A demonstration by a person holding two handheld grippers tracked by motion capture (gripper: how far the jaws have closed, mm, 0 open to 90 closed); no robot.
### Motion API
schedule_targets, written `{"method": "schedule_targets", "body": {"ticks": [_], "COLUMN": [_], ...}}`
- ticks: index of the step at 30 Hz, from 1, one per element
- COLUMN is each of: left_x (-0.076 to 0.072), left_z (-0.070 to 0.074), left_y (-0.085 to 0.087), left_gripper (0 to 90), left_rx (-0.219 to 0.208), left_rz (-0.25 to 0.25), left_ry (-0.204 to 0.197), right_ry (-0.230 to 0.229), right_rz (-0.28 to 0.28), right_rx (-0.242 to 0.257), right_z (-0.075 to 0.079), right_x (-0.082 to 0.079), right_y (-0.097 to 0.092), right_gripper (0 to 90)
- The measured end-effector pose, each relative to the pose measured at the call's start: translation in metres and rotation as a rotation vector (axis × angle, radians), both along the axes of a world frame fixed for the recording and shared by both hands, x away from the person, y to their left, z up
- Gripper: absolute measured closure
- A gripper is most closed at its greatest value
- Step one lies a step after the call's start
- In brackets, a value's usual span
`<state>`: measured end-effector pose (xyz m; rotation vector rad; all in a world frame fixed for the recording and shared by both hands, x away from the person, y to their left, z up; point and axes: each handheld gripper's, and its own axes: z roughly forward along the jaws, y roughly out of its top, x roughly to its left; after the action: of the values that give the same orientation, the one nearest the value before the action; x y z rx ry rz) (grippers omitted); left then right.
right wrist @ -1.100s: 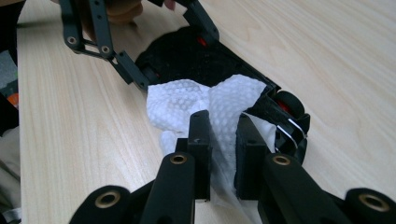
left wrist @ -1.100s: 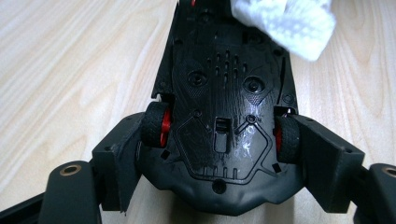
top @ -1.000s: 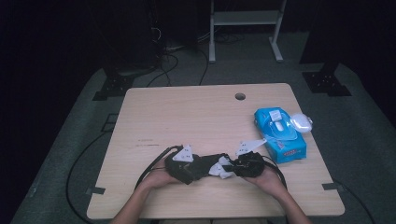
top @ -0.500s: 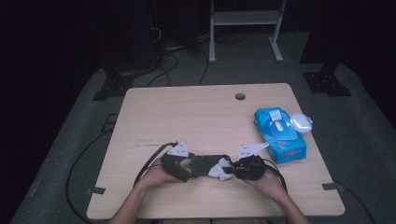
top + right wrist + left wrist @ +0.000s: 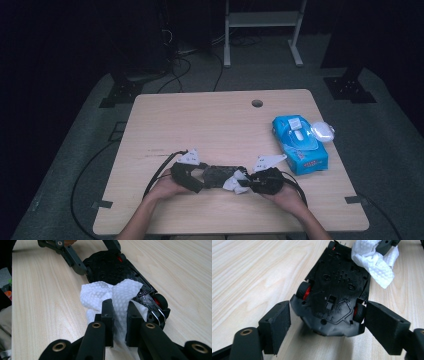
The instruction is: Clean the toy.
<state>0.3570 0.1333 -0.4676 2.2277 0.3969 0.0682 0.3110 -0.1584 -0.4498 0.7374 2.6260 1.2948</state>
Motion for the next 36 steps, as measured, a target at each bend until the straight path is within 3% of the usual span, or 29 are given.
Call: {"method": "schedule_targets", "body": {"ticks": [9, 15, 17, 21, 29, 32, 36], "left_x": [-0.002, -0.004, -0.004, -0.004, -0.005, -0.005, -0.004], "left_z": [-0.005, -0.007, -0.008, -0.008, -0.008, -0.008, -0.008], "left_y": [-0.001, -0.003, -0.003, -0.004, -0.005, -0.005, -0.004], "left_gripper": [21.9, 24.5, 25.3, 25.7, 25.8, 27.2, 27.5], "left_rx": [0.022, 0.071, 0.070, 0.068, 0.076, 0.077, 0.068], "left_rz": [-0.002, -0.014, -0.013, -0.015, -0.024, -0.024, -0.021], "left_ry": [-0.006, -0.080, -0.080, -0.082, -0.090, -0.088, -0.081], "right_ry": [0.009, 0.018, 0.016, 0.006, -0.002, -0.003, 0.012], "right_rz": [0.009, 0.009, 0.011, 0.039, 0.148, 0.170, 0.173], "right_rx": [-0.036, -0.060, -0.087, -0.121, -0.150, -0.158, -0.143], "right_z": [0.004, 0.007, 0.010, 0.016, 0.019, 0.018, 0.017], "right_x": [0.005, 0.008, 0.011, 0.019, 0.029, 0.033, 0.035], "right_y": [0.003, 0.006, 0.010, 0.030, 0.091, 0.104, 0.106], "right_gripper": [79.9, 79.8, 79.7, 79.7, 79.6, 79.6, 79.5]}}
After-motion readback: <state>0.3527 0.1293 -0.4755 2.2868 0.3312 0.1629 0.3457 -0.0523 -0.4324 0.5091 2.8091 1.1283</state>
